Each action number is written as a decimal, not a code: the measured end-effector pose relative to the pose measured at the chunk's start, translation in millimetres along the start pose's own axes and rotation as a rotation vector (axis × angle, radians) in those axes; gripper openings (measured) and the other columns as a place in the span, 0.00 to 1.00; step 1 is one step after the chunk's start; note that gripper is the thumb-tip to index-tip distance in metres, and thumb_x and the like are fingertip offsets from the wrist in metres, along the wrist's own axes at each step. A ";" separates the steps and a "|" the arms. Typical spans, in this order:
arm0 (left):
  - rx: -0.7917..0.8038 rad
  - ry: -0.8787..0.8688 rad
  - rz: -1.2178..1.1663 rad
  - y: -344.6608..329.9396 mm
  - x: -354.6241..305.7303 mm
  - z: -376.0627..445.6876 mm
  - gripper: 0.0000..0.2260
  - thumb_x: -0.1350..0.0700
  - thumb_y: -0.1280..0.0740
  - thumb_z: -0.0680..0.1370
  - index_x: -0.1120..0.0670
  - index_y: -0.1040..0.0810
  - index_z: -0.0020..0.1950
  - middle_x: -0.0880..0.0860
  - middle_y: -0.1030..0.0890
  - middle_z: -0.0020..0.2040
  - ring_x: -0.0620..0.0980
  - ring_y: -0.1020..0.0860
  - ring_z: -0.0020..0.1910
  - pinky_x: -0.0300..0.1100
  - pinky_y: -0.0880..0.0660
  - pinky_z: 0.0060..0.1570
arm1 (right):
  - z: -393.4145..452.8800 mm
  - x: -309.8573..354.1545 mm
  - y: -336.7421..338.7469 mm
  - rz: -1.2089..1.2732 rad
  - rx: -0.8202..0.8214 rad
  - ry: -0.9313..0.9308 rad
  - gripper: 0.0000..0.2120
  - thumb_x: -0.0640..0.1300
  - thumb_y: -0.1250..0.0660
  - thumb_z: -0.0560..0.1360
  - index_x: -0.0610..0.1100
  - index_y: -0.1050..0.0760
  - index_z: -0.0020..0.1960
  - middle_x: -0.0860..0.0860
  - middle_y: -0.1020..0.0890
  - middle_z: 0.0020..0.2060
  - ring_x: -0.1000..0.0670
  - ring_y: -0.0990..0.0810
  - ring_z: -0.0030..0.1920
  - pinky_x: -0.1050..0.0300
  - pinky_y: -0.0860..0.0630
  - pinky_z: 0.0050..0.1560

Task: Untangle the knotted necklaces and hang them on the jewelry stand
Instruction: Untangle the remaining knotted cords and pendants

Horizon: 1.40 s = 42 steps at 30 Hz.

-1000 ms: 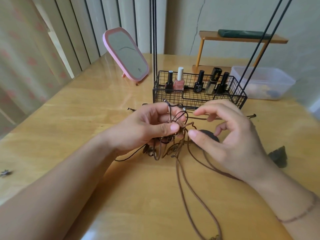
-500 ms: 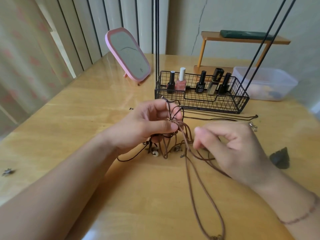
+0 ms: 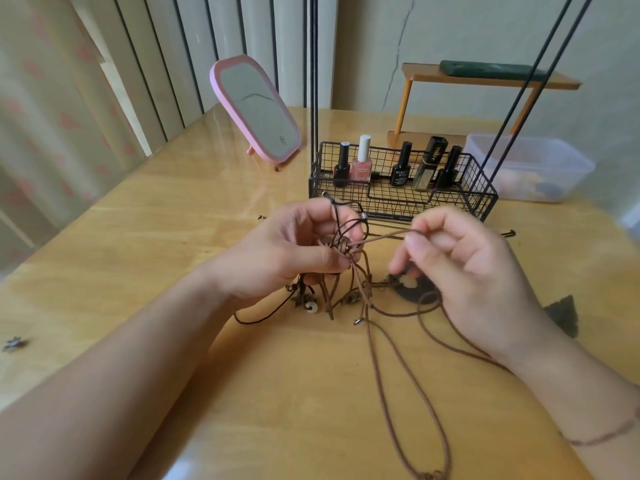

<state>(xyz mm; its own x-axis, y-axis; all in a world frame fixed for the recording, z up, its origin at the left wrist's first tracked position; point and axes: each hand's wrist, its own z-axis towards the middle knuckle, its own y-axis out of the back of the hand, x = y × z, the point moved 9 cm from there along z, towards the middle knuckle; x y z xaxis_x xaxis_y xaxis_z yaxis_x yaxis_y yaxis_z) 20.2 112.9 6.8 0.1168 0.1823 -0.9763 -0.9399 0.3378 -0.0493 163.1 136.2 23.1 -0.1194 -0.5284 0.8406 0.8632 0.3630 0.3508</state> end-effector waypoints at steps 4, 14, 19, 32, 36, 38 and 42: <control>-0.001 0.001 -0.040 4.6 2.9 0.4 0.10 0.63 0.30 0.69 0.52 0.21 0.47 0.51 0.21 0.40 0.44 0.26 0.33 0.33 0.30 0.28 | 2.8 -8.9 15.3 0.200 -0.071 -0.087 0.12 0.35 0.31 0.77 0.48 0.30 0.52 0.50 0.27 0.30 0.50 0.31 0.29 0.54 0.30 0.31; 0.056 -0.030 -0.057 -2.6 2.1 -0.1 0.11 0.64 0.29 0.71 0.51 0.22 0.49 0.52 0.21 0.44 0.47 0.26 0.34 0.36 0.27 0.28 | -4.5 13.2 -6.6 -0.349 0.058 0.171 0.10 0.55 0.23 0.66 0.51 0.17 0.42 0.57 0.29 0.63 0.51 0.21 0.45 0.58 0.24 0.46; 0.080 -0.029 -0.039 -6.6 2.5 -0.1 0.11 0.65 0.30 0.72 0.54 0.23 0.50 0.51 0.21 0.43 0.45 0.25 0.34 0.35 0.26 0.30 | -4.9 0.1 -14.2 -0.392 0.112 0.039 0.15 0.65 0.26 0.65 0.57 0.16 0.44 0.64 0.29 0.63 0.55 0.21 0.49 0.54 0.23 0.46; 0.028 0.009 0.022 -0.1 6.2 -0.1 0.09 0.59 0.28 0.71 0.54 0.24 0.49 0.47 0.23 0.37 0.46 0.33 0.30 0.33 0.36 0.25 | 3.5 5.4 2.5 0.260 0.200 -0.119 0.08 0.53 0.34 0.67 0.50 0.23 0.32 0.54 0.19 0.53 0.52 0.23 0.61 0.51 0.32 0.61; 0.038 0.027 0.016 0.9 7.3 -0.8 0.09 0.58 0.30 0.72 0.55 0.26 0.49 0.46 0.24 0.35 0.44 0.34 0.28 0.34 0.40 0.25 | -0.7 0.7 0.6 0.257 0.376 -0.179 0.20 0.65 0.28 0.68 0.49 0.20 0.32 0.50 0.19 0.52 0.49 0.24 0.63 0.39 0.34 0.67; 0.032 0.024 -0.007 3.1 7.2 -0.4 0.07 0.59 0.30 0.72 0.55 0.26 0.48 0.49 0.26 0.35 0.44 0.36 0.27 0.38 0.42 0.24 | 4.7 3.5 15.0 0.318 0.321 -0.138 0.20 0.66 0.28 0.68 0.50 0.18 0.33 0.50 0.19 0.55 0.47 0.25 0.65 0.40 0.34 0.67; 0.024 0.022 -0.053 6.0 8.5 0.2 0.06 0.58 0.30 0.71 0.52 0.23 0.46 0.56 0.29 0.36 0.54 0.40 0.29 0.47 0.48 0.28 | 19.1 5.6 43.4 0.628 0.245 -0.047 0.16 0.60 0.29 0.72 0.50 0.22 0.32 0.49 0.19 0.54 0.43 0.24 0.61 0.48 0.24 0.60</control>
<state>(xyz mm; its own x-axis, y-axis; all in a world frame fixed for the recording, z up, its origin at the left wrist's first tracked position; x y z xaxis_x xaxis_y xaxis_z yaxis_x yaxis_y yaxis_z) 15.7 116.6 -1.8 0.1589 0.1437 -0.9768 -0.9246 0.3686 -0.0961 190.6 163.7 50.9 0.3428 -0.1280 0.9306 0.6406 0.7565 -0.1319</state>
